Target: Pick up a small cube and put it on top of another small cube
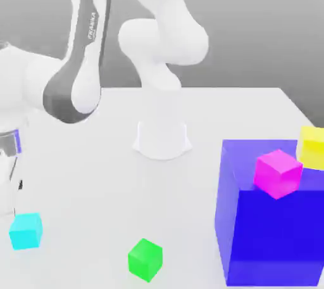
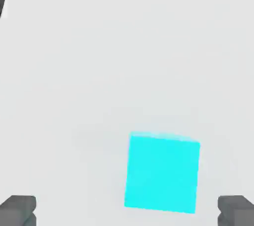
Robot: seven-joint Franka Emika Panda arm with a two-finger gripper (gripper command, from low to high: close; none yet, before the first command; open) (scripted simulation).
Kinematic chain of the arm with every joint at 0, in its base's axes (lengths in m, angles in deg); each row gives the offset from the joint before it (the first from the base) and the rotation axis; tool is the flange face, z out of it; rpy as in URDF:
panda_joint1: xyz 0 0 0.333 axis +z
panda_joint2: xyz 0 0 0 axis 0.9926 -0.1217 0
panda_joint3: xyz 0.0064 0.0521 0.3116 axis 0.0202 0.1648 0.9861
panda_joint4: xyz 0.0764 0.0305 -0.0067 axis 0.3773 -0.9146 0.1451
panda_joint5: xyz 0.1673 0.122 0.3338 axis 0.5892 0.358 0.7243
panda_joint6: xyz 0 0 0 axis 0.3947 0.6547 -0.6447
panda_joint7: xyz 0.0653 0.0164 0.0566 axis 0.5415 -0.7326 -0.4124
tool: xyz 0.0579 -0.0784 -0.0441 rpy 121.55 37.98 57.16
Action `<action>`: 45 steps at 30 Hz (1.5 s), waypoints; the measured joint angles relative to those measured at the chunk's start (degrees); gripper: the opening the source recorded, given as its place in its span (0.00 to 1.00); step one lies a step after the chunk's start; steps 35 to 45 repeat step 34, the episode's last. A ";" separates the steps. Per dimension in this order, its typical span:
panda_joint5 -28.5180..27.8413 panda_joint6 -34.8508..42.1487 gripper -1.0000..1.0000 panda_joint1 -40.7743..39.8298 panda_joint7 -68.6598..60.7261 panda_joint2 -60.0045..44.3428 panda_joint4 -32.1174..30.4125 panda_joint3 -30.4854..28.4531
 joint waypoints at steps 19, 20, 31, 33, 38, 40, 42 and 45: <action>-2.81 3.41 0.00 3.31 -1.48 5.15 -1.83 4.69; -3.39 4.05 0.00 4.79 -2.49 6.29 -2.30 6.35; -9.66 -1.12 1.00 16.96 -7.29 3.29 -4.69 14.47; -9.66 -1.13 1.00 16.96 -7.28 3.29 -4.69 14.47; -9.66 -1.13 1.00 16.96 -7.28 3.29 -4.69 14.47; -9.66 -1.13 1.00 16.96 -7.28 3.29 -4.69 14.47; -9.66 -1.13 1.00 16.96 -7.28 3.29 -4.69 14.47; -9.66 -1.13 1.00 16.96 -7.28 3.29 -4.69 14.47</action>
